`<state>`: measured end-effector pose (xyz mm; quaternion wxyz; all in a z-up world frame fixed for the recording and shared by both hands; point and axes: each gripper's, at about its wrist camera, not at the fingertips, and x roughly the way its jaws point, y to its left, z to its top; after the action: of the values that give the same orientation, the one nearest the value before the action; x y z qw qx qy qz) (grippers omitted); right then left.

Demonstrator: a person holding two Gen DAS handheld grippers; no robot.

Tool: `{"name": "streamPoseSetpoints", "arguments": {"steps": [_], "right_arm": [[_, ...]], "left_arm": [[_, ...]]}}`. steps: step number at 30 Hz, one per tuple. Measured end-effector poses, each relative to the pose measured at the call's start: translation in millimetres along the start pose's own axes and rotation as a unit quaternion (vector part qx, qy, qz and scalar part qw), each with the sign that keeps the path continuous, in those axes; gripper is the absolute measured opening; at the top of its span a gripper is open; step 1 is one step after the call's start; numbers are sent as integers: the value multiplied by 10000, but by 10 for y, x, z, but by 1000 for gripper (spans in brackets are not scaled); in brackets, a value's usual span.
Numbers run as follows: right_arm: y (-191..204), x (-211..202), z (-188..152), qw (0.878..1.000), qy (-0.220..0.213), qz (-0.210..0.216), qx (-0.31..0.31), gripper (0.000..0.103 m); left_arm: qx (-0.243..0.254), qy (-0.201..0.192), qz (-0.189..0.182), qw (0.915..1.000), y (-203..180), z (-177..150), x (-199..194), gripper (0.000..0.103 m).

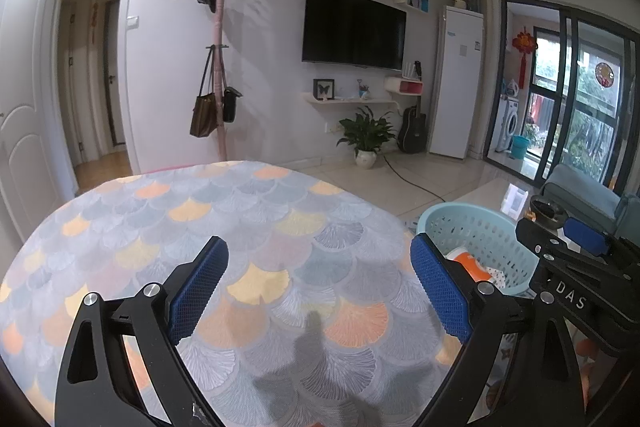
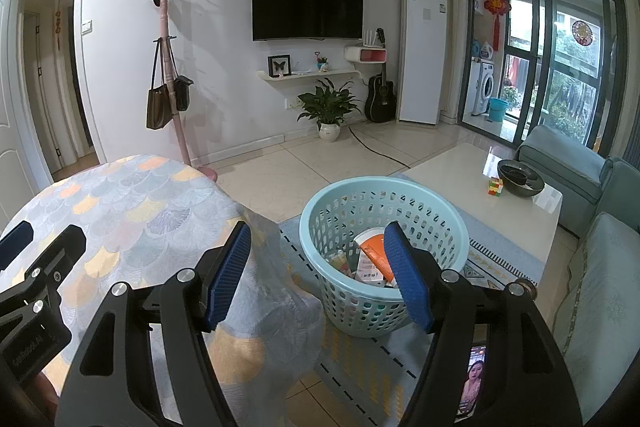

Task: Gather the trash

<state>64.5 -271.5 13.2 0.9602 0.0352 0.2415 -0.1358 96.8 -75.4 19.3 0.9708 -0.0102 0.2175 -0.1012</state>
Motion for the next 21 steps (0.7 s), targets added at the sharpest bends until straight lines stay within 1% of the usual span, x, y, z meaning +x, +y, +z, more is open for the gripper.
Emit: {"name": "streamPoseSetpoints", "arguments": {"steps": [21], "right_arm": [[7,28,-40,10000,53,42,-18,65]], "left_arm": [[2,7,5,10000,-1,14,-11,90]]}}
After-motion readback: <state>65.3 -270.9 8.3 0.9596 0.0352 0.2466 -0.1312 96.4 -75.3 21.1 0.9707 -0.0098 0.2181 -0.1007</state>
